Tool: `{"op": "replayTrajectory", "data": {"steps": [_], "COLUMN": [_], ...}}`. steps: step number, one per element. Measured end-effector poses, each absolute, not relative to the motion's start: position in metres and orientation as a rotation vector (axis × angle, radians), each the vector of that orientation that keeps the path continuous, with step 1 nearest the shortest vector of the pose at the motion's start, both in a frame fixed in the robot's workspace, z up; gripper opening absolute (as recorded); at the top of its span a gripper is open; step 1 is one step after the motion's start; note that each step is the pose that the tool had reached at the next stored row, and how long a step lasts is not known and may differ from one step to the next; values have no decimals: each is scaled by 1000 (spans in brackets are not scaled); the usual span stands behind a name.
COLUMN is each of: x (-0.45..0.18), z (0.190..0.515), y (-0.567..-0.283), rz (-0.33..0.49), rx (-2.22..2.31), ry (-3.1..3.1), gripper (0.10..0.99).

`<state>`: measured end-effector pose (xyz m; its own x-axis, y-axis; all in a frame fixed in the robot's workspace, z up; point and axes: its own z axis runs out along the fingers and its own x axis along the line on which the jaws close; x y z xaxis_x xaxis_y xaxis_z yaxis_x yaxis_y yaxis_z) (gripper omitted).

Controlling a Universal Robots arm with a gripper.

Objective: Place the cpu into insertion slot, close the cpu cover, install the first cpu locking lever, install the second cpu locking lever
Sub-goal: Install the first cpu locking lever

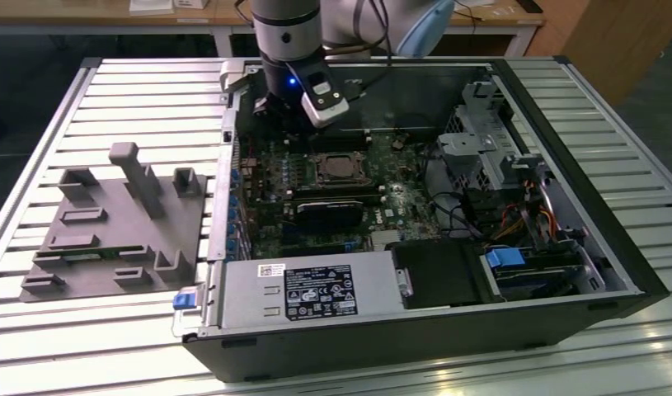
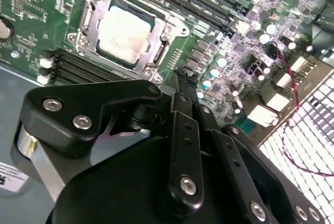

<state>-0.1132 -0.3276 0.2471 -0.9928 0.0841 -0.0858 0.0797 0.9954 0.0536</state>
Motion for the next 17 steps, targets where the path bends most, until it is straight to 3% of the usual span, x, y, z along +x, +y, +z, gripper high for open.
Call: {"op": "replayTrajectory", "data": {"steps": [17], "x": [-124], "z": [246], "y": [-328], "rz": [388], "rx": [139], "ry": [3033], "gripper": [102]}}
